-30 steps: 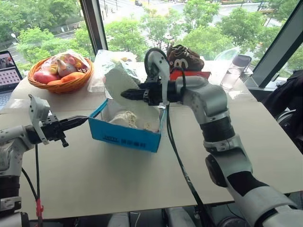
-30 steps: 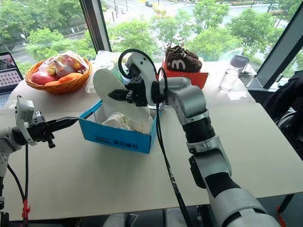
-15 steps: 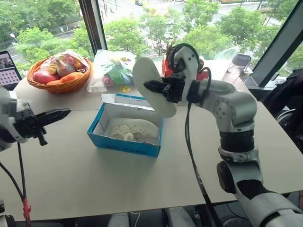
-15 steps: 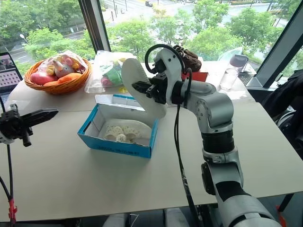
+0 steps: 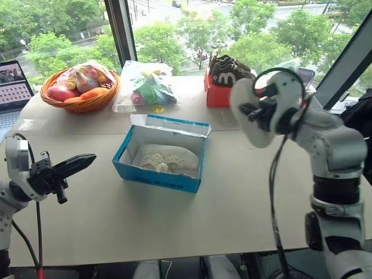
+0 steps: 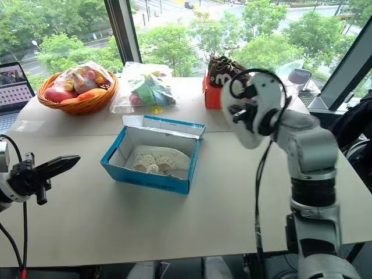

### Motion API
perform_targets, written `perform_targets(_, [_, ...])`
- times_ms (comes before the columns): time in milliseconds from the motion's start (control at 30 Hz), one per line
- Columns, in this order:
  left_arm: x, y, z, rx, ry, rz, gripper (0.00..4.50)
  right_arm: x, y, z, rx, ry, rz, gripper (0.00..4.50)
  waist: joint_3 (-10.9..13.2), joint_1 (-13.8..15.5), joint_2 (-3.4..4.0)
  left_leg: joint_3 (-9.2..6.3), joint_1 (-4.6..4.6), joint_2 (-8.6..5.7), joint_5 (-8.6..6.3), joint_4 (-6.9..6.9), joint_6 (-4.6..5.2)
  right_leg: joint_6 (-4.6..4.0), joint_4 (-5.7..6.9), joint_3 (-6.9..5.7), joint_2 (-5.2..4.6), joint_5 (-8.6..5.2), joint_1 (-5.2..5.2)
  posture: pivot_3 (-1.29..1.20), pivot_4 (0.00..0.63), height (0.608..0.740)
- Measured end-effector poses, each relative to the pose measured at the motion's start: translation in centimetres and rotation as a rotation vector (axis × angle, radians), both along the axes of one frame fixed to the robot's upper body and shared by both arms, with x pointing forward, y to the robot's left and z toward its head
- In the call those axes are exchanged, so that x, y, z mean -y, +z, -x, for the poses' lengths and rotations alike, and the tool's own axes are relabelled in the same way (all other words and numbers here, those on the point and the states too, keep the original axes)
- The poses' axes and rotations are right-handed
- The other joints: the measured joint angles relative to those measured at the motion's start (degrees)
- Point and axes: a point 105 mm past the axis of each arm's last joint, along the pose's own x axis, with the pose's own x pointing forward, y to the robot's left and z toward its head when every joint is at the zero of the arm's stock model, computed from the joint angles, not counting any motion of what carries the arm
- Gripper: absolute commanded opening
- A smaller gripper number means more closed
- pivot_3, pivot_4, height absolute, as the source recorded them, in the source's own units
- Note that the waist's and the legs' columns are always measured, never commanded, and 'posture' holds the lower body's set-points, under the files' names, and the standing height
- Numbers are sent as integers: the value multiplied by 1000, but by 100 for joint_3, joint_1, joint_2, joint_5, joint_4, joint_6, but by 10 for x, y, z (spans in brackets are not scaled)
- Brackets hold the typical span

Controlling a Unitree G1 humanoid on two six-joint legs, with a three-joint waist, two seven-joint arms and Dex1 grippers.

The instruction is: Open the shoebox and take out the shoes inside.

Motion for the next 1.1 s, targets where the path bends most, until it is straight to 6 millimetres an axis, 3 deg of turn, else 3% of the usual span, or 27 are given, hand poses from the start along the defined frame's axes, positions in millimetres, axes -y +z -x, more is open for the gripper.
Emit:
perform_targets(100, [2,3,-1,14,-6,9,0,41,-5,5,-8,-178,236,698,0,-1,1,1,-1,0,0,-2,0,0,-7,1,0,-1,0,0,150,740])
perform_targets(167, [3,5,-2,21,-4,11,0,56,-13,8,-25,-253,367,698,0,-26,1,8,1,1,0,-2,0,1,-14,6,0,1,1,0,150,740])
perform_targets(233, [5,11,-4,44,-16,19,0,55,-30,7,-63,-254,432,698,0,-87,-1,9,4,3,0,0,0,3,-16,7,1,6,6,0,150,740])
perform_targets(367, [9,15,-6,60,-30,26,0,42,-94,6,-183,-234,537,698,-1,-151,-1,13,8,1,0,2,0,9,-20,14,0,10,13,0,150,740])
perform_targets(500, [14,17,-9,63,-46,24,0,26,-138,4,-203,-222,651,698,-1,-135,-1,11,-2,-2,0,5,0,16,-26,14,0,14,10,0,150,740])
perform_targets(633, [16,16,-10,59,-51,23,0,19,-148,4,-167,-225,720,698,-3,-136,-5,11,-3,-2,0,8,0,21,-33,14,0,17,15,0,150,740])
perform_targets(667, [16,16,-11,60,-51,23,0,17,-150,5,-170,-221,719,1569,-5,-137,-8,10,-1,-1,0,8,0,21,-33,14,0,18,17,0,150,740])
perform_targets(767, [16,18,-11,67,-53,22,0,0,-162,11,-203,-169,649,2527,-9,-139,-15,2,8,4,0,8,0,19,-30,10,9,18,24,0,150,740])
perform_targets(967, [18,20,-12,74,-61,21,0,-18,-162,18,-295,-119,356,4483,-31,-164,-50,2,69,13,-1,4,0,13,-35,10,17,16,81,0,150,740])
perform_targets(1100, [19,21,-11,74,-78,18,0,-30,-165,25,-365,-67,160,4483,-32,-166,-52,2,90,15,-2,0,0,-24,-37,10,17,-5,98,0,150,740])
